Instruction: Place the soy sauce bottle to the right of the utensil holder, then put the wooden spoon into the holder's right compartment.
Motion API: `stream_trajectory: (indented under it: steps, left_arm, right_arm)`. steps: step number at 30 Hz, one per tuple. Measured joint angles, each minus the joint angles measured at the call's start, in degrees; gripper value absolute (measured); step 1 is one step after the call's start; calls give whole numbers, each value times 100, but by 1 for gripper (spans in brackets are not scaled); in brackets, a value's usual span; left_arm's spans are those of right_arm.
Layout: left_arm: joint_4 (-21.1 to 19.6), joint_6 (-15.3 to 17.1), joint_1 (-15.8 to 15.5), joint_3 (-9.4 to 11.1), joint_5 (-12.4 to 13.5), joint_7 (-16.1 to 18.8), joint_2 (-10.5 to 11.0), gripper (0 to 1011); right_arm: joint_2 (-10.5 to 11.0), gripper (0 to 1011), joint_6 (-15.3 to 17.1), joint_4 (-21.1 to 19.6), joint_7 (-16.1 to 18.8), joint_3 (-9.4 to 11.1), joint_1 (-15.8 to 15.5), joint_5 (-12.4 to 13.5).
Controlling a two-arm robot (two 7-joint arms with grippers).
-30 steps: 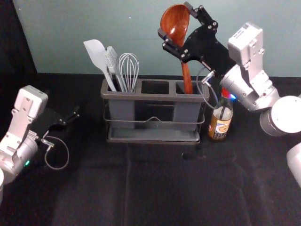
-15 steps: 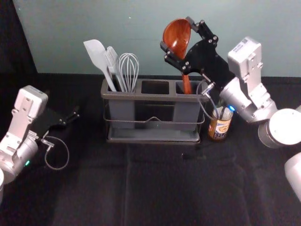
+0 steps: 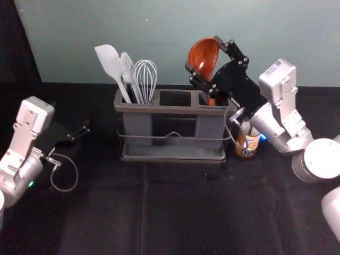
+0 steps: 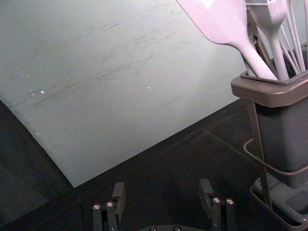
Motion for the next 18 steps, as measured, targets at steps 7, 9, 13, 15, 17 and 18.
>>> stream_trajectory:
  steps: [7,9,13,15,17,18]
  left_arm:
    - [0,0,0,0,0,0,0,1005]
    - [0,0,0,0,0,0,0,1005]
    - [0,0,0,0,0,0,0,1005]
    - [0,0,0,0,0,0,0,1005]
    - [0,0,0,0,0,0,0,1005]
    - [0,0,0,0,0,0,0,1005]
  right_arm:
    - [-12,837,-38,42,-14,39,-72,-21]
    - [-25,837,-49,74,-26,48,-75,-43]
    - [-53,837,-61,138,-37,54,-62,-79]
    - [-64,837,-61,154,-40,54,-54,-85]
    - [-72,837,-62,168,-43,54,-48,-89]
    - [-76,837,-61,174,-45,53,-46,-92]
